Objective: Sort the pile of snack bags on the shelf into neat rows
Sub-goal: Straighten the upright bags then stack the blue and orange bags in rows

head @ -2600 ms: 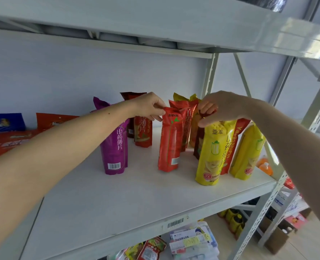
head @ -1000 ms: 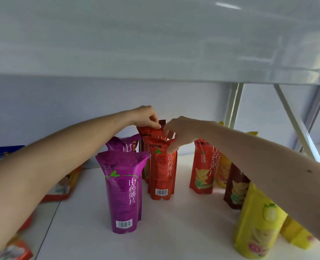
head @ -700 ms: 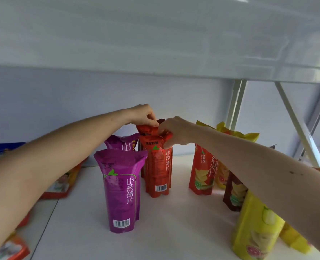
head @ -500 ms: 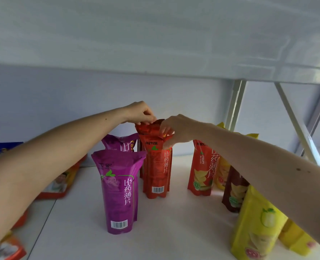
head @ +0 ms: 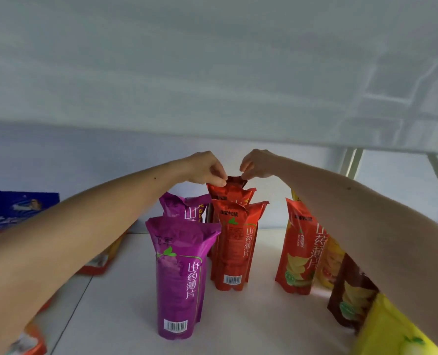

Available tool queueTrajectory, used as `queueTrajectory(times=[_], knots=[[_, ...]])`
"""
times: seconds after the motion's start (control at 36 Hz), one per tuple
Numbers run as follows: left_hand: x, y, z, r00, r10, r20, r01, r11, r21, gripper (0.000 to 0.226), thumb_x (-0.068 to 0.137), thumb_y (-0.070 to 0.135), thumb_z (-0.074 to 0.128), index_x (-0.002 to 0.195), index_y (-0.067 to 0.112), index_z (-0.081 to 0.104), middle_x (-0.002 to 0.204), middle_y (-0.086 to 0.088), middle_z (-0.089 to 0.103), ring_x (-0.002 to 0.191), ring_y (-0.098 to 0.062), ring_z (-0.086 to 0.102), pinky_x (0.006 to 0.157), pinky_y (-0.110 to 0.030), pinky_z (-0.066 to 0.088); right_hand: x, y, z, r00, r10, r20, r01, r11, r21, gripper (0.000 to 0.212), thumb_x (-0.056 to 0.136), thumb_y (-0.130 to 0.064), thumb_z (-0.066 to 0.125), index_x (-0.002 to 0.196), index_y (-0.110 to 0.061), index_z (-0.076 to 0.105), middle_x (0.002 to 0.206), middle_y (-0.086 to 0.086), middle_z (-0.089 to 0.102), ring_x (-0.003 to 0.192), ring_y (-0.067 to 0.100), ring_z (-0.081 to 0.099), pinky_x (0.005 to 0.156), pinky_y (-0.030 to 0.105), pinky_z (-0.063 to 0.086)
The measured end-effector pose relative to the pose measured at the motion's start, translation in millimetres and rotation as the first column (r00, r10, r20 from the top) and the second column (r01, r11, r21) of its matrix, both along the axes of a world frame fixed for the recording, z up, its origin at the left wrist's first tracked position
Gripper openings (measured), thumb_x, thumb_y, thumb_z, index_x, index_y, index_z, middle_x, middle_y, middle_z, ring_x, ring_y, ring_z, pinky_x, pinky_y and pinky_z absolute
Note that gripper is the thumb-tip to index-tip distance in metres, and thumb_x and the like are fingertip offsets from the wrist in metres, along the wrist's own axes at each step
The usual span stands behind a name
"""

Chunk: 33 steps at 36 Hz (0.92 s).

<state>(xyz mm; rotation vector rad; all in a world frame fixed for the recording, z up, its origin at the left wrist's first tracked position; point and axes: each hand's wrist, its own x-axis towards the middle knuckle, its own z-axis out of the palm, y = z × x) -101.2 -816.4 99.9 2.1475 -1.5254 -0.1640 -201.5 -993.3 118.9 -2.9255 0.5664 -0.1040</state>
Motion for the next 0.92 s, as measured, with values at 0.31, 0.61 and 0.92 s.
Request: queueTrajectory(times=[0.31, 0.61, 0.92], knots=[[1, 10, -2, 0.998, 0.021, -0.061, -0.016, 0.997, 0.072, 0.027, 0.092, 0.028, 0.065, 0.114, 0.015, 0.072, 0.111, 0.001, 0.071, 0.103, -0.015, 0.066, 0.084, -0.033, 0.058, 4, -18, -5, 1.0, 0.013, -0.004, -0.013, 1.0, -0.028, 0.015, 0.088, -0.012, 0.066, 0.1, -0.004, 0.072, 0.076, 0.009, 0.066, 0.08, 0.018, 0.06, 0.057, 0.019, 0.041], [-18, 1, 7, 0.999, 0.048, 0.023, -0.051, 0.988, 0.148, 0.032, 0.092, 0.035, 0.064, 0.116, 0.016, 0.07, 0.11, 0.004, 0.068, 0.106, -0.017, 0.062, 0.083, -0.036, 0.057, -54, -59, 2, 1.0, -0.025, -0.004, 0.025, 0.995, -0.097, 0.004, 0.083, -0.018, 0.072, 0.082, -0.021, 0.074, 0.08, -0.006, 0.068, 0.086, 0.014, 0.06, 0.075, 0.026, 0.043], [-34, -7, 14, 0.97, 0.066, 0.233, -0.119, 0.967, 0.223, 0.044, 0.093, 0.047, 0.057, 0.119, 0.013, 0.068, 0.117, -0.001, 0.067, 0.106, -0.019, 0.063, 0.096, -0.041, 0.051, -78, -54, 3, 0.994, -0.078, -0.078, 0.067, 0.989, -0.132, 0.025, 0.087, -0.014, 0.068, 0.112, -0.015, 0.07, 0.118, 0.0, 0.067, 0.113, 0.021, 0.059, 0.095, 0.03, 0.045]])
